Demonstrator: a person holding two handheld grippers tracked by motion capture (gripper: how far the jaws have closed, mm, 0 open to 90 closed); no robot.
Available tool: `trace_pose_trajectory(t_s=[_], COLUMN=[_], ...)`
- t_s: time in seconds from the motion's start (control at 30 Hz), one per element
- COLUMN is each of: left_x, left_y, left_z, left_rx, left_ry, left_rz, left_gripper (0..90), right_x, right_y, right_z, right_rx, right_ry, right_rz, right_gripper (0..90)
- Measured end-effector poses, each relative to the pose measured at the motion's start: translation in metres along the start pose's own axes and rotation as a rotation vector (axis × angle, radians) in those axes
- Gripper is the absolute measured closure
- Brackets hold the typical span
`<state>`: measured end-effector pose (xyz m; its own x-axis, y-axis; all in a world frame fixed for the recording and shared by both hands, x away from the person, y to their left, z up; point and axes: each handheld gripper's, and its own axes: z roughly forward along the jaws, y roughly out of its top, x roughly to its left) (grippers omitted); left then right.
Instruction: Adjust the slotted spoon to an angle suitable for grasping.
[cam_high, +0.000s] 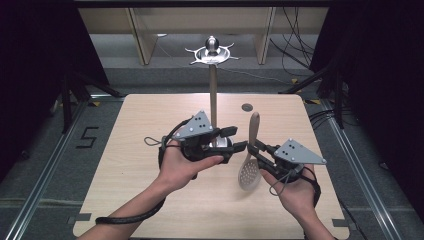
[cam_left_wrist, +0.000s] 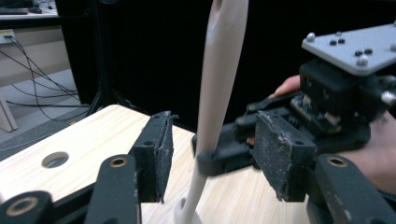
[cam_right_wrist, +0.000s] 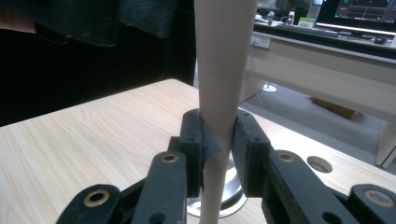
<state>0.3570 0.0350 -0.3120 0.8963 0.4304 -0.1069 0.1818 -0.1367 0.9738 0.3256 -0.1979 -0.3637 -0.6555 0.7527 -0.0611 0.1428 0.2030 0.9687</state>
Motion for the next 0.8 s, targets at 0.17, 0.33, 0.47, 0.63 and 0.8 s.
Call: trace_pose_trajectory(t_s=[0.17, 0.33, 0.47, 0.63, 0.8], left_x=[-0.001, 0.000, 0.002, 0.004, 0.010], left_y=[-0.001, -0.001, -0.001, 0.001, 0.006], left_z=[0.013, 0.021, 0.025, 0.024, 0.020], left_rx=[-0.003, -0.010, -0.014, -0.022, -0.014], left_ry=[-0.005, -0.007, -0.011, 0.015, 0.011], left_rz=[-0.006, -0.014, -0.008, 0.010, -0.014], left_gripper=[55.5, 59.4, 63.9, 72.6, 73.4], right_x=[0.002, 0.004, 0.006, 0.010, 0.010], right_y=[-0.002, -0.003, -0.002, -0.001, 0.001], right_z=[0.002, 0.003, 0.005, 0.008, 0.007], right_rx=[0.004, 0.013, 0.010, 0.014, 0.038], right_ry=[0.000, -0.017, -0.009, -0.014, -0.026], right_rz=[0.009, 0.003, -0.012, 0.009, -0.043], right_gripper=[75.7, 75.7, 75.7, 75.3, 66.8])
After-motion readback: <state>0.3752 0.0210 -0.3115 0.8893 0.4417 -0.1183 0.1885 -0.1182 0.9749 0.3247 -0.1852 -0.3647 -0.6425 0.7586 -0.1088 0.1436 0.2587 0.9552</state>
